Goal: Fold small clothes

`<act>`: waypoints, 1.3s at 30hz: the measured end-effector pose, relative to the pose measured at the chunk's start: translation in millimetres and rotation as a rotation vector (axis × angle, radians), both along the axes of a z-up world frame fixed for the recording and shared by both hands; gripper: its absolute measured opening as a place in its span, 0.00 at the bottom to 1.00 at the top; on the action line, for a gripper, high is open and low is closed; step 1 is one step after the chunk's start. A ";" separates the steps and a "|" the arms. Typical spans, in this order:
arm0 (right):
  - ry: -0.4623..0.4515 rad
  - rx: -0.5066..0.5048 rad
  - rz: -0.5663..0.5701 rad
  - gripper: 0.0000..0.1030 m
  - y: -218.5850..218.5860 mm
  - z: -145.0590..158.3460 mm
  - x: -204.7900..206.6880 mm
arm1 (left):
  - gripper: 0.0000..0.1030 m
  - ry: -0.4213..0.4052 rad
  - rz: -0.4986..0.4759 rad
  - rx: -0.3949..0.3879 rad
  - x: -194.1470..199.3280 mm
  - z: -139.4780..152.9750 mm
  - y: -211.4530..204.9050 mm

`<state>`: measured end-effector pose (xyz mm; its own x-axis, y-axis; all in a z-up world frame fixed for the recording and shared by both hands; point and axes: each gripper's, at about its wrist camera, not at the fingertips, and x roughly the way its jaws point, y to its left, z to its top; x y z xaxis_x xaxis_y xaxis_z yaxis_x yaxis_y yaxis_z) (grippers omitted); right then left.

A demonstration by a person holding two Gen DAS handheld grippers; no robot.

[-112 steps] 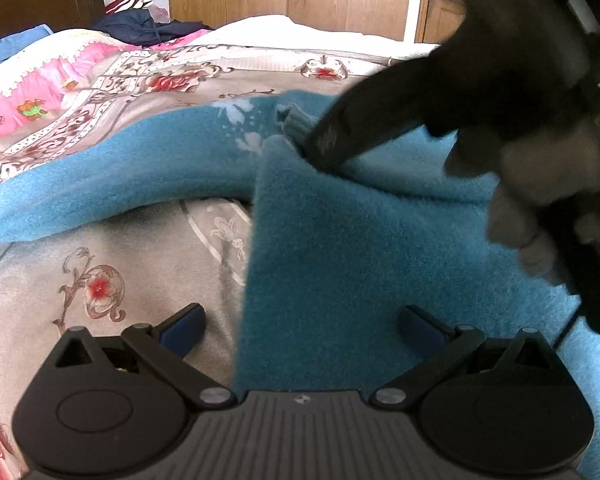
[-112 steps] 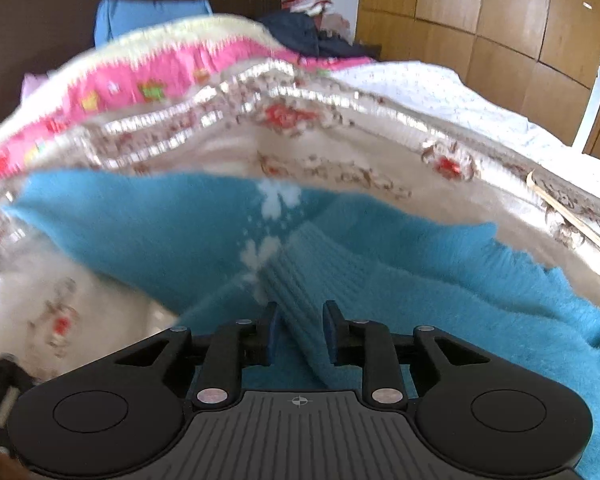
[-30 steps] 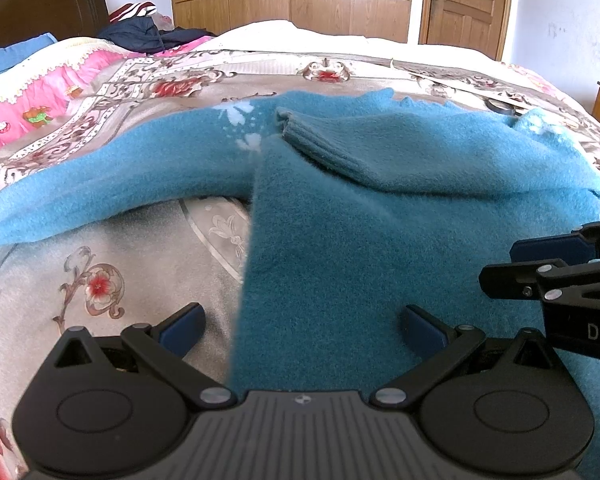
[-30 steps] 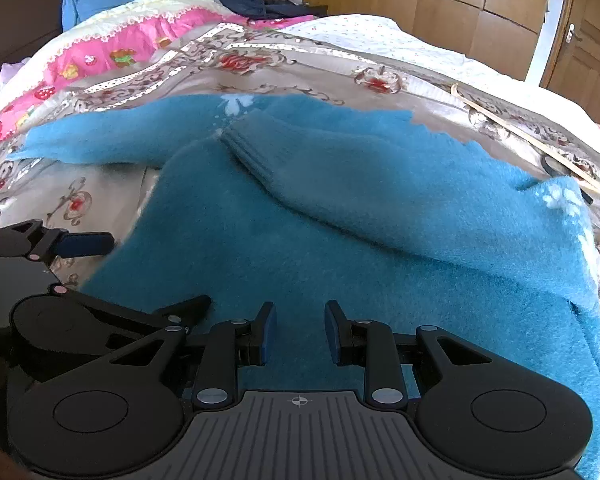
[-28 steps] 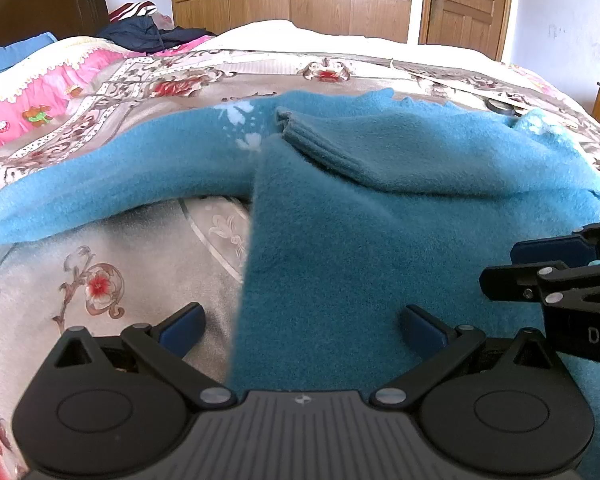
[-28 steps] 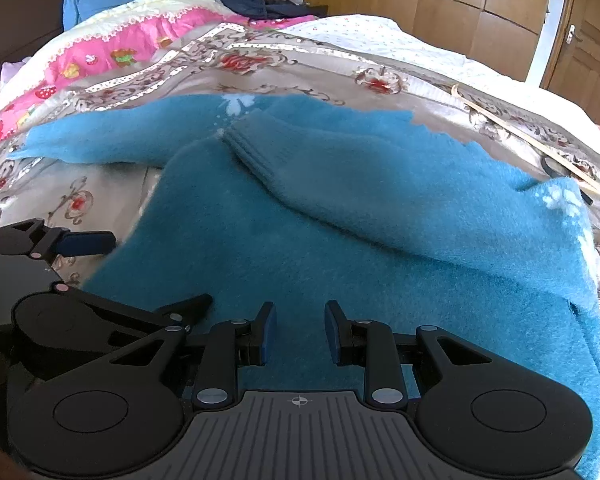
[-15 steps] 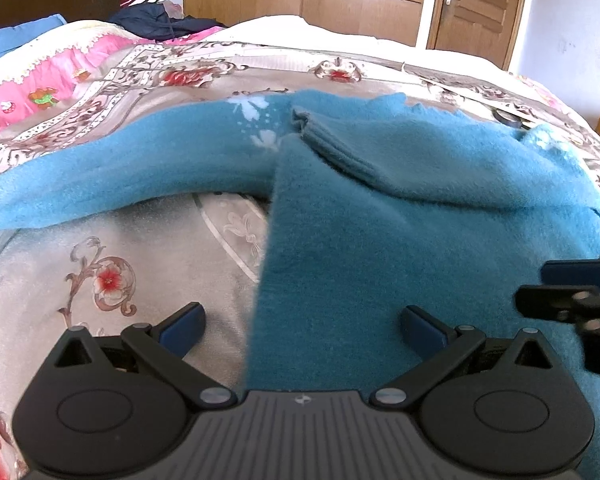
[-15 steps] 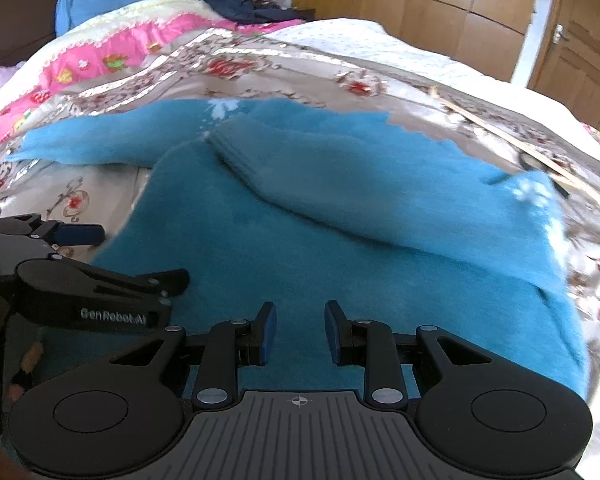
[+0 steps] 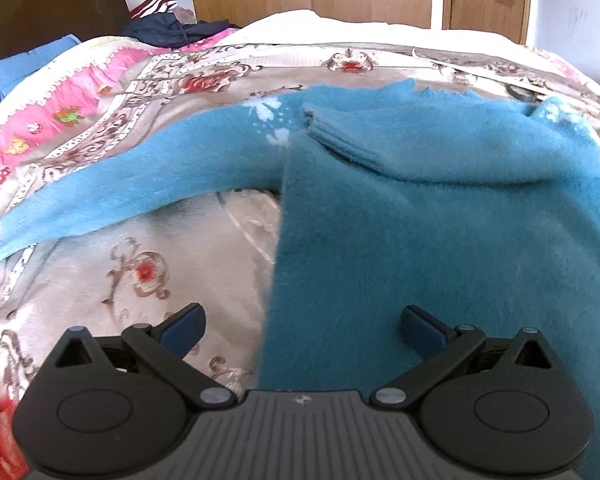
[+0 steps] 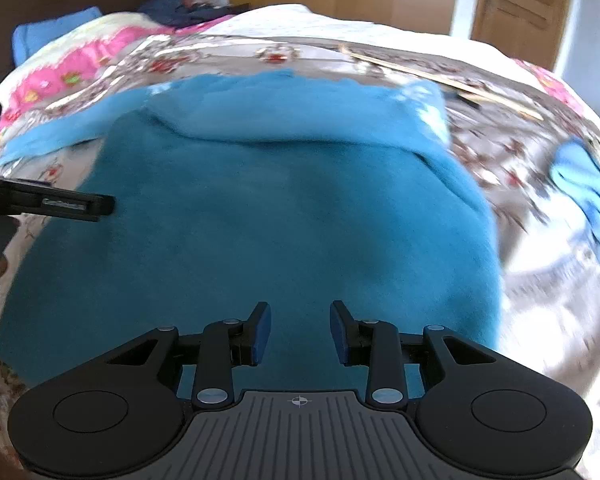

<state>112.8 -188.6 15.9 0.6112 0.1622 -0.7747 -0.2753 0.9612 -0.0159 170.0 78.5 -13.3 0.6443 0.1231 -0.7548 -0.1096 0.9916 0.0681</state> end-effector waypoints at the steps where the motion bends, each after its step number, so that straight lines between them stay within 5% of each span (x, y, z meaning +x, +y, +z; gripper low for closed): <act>1: 0.003 0.006 -0.017 0.32 -6.5 -0.5 -2.9 | 1.00 0.003 0.004 0.004 -1.3 1.1 -0.2; 18: 0.026 0.083 -0.134 0.43 -58.3 -9.0 -28.0 | 1.00 0.077 -0.020 0.129 -21.9 13.6 -12.8; 39: -0.019 0.068 -0.185 0.60 -62.7 -3.9 -40.2 | 1.00 0.080 0.052 0.078 -55.6 17.7 17.1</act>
